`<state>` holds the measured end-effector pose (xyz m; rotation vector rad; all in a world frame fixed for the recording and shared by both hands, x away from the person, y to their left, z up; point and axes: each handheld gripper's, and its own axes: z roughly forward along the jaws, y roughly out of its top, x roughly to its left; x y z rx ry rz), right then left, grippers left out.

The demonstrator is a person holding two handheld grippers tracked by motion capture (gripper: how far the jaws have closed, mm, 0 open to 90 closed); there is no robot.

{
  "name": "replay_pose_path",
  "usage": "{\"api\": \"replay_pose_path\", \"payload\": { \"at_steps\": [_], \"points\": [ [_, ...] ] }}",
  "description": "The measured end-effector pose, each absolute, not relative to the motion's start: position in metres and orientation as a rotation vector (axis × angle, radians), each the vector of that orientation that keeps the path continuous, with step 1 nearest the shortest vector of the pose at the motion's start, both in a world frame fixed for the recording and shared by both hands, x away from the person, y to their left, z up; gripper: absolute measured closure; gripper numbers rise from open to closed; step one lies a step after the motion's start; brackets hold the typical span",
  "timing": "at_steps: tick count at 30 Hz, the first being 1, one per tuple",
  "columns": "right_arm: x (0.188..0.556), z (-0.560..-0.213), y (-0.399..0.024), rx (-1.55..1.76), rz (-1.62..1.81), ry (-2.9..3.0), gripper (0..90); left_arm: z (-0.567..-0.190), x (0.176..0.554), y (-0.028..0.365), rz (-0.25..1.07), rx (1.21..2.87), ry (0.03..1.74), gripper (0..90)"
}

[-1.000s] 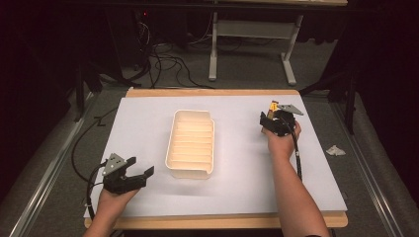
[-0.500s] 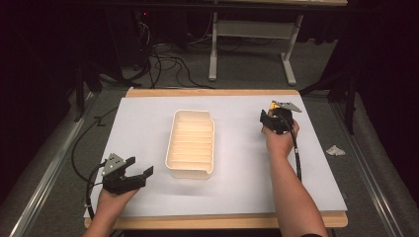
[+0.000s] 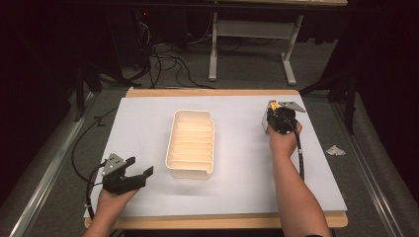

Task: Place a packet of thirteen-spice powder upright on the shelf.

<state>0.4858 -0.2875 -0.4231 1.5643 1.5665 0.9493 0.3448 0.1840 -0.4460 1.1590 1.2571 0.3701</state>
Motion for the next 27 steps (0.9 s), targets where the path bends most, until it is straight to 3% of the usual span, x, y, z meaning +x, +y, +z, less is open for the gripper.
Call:
{"api": "replay_pose_path", "payload": {
  "at_steps": [27],
  "points": [
    [0.454,-0.406,-0.279,1.326,1.151,1.782,67.9,-0.446,0.344,0.183,0.370,1.157,1.250,20.0]
  ]
}}
